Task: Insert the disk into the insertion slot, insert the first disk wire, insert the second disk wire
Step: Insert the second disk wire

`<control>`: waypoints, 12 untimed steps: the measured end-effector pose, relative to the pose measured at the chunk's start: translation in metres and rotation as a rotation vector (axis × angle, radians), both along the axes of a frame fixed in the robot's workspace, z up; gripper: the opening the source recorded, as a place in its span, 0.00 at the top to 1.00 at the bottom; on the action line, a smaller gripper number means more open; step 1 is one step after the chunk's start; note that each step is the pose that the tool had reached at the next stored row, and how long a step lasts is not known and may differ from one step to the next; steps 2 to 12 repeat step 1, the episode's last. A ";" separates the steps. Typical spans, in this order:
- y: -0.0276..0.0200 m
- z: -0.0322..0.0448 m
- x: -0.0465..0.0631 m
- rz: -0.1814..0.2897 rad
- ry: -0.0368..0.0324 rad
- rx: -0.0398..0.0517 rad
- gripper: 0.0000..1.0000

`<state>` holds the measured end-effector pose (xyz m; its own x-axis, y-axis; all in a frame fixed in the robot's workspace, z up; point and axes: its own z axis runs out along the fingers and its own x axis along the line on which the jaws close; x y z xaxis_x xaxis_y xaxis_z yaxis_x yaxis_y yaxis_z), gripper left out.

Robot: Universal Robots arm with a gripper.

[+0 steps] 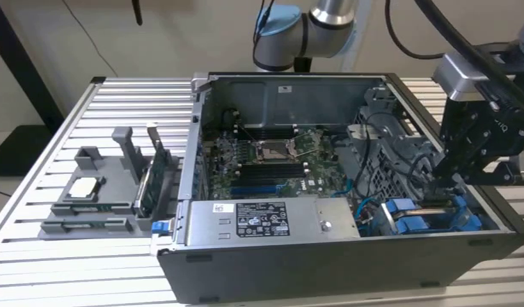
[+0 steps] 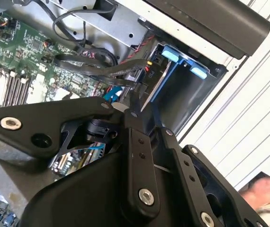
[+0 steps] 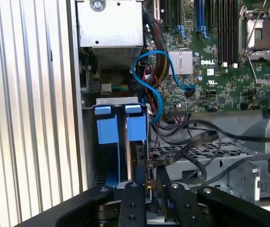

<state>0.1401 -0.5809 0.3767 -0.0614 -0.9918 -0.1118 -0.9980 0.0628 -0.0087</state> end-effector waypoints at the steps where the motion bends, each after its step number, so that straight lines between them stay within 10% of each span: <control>1: 0.0000 0.0000 0.000 0.000 0.0000 0.0000 0.75; 12: 0.0000 0.0000 0.000 0.000 0.0000 0.0000 0.75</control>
